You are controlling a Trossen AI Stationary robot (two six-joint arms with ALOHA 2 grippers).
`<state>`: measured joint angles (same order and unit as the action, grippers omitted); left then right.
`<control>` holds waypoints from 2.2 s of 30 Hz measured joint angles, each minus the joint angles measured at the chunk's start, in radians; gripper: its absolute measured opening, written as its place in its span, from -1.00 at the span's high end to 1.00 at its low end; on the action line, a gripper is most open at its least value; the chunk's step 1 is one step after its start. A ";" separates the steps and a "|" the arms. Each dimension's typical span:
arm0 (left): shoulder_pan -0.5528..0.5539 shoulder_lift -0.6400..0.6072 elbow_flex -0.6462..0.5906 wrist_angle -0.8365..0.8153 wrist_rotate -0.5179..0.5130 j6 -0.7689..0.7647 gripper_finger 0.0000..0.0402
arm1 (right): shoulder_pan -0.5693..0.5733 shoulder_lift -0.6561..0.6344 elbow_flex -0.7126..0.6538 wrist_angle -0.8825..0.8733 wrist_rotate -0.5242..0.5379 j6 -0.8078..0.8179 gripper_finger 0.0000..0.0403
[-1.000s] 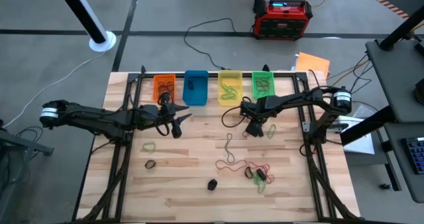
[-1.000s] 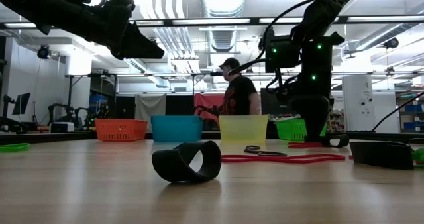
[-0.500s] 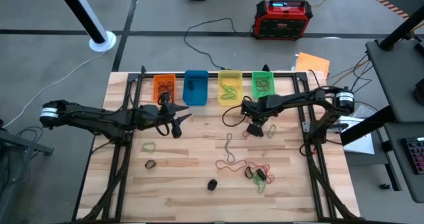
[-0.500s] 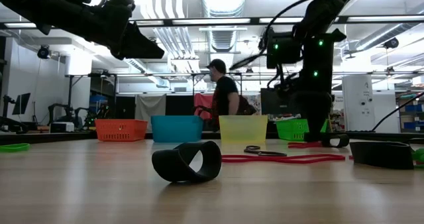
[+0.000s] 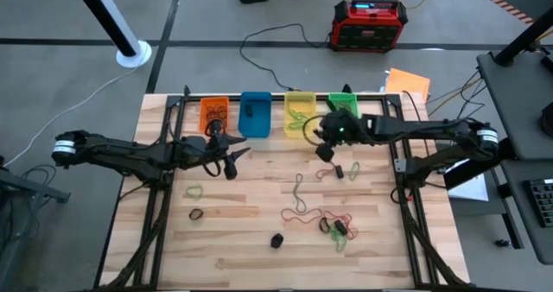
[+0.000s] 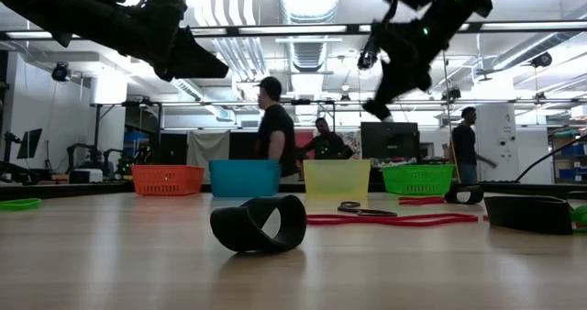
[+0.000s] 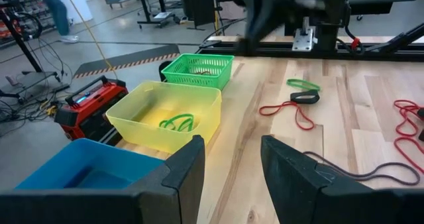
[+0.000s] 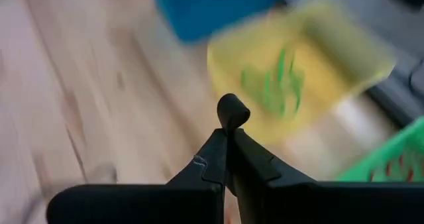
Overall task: Sort rubber bands into baskets
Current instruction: Put the black rubber band into the blue bin, then put the green rubber band into the yellow bin
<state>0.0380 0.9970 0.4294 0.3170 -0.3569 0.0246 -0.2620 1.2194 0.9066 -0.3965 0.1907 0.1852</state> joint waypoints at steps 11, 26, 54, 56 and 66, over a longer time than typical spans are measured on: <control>0.000 0.000 0.000 0.001 0.000 -0.029 0.34 | -0.016 0.039 0.000 0.420 -0.096 -0.147 0.96; 0.000 -0.003 0.002 0.054 0.120 -0.035 0.34 | -0.007 0.393 0.020 1.064 -0.230 -0.200 0.96; 0.017 -0.118 0.002 -0.232 -0.106 0.048 0.34 | -0.105 0.809 0.522 0.736 -0.059 -0.170 0.95; 0.028 -0.122 0.002 -0.248 -0.105 0.043 0.34 | -0.112 0.807 0.551 0.689 -0.059 -0.180 0.93; 0.059 -0.129 0.024 -0.262 -0.105 -0.007 0.34 | -0.176 0.809 0.686 0.482 -0.219 -0.167 0.43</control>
<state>0.0967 0.8684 0.4537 0.0547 -0.4622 0.0173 -0.4381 2.0285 1.5929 0.0853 -0.0280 0.0181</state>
